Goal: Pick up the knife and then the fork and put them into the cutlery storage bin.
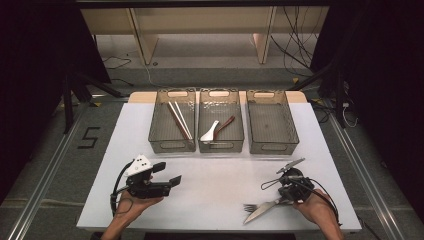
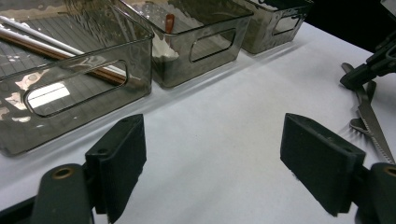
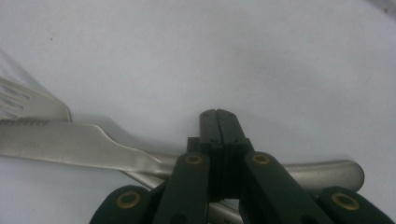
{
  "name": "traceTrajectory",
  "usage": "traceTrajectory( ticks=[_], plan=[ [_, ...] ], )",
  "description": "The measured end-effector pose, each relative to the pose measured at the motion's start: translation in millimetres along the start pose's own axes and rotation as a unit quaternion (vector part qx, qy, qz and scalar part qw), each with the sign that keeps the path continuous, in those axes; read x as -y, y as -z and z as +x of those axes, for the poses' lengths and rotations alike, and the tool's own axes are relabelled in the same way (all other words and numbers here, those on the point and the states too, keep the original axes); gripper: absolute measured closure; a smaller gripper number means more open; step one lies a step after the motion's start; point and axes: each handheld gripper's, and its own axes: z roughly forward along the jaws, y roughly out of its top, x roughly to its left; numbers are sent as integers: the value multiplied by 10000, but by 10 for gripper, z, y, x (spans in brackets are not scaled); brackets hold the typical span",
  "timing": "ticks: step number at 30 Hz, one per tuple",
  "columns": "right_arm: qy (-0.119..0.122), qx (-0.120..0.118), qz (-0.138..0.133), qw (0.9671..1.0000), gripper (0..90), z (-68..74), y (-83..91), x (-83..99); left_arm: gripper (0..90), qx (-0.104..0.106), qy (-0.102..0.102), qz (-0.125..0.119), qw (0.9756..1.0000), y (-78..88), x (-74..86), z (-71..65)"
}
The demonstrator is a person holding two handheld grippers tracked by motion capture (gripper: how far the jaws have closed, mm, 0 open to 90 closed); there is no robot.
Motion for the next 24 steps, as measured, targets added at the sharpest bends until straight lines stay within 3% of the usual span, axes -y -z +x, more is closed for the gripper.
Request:
traceTrajectory(
  ticks=[9, 13, 15, 19, 24],
  plan=[
    [89, -74, 136, 9998, 900, 61, 89, 186, 219, 16, -30, 23, 10000, -2, 0, -3],
    [139, -82, -67, 9998, 900, 29, 128, 232, 219, 20, -26, 18, 10000, -7, -3, -10],
    [280, -72, -238, 9993, 890, -6, 200, 244, 219, 24, -27, 24, 10000, -9, -4, -10],
    [595, -45, -325, 9977, 716, -75, 321, 275, 219, 19, -30, 24, 10000, -15, -4, -9],
    [963, -172, -240, 9949, 574, -85, 366, 315, 219, 19, -30, 23, 10000, -13, -7, -8]
  ],
)
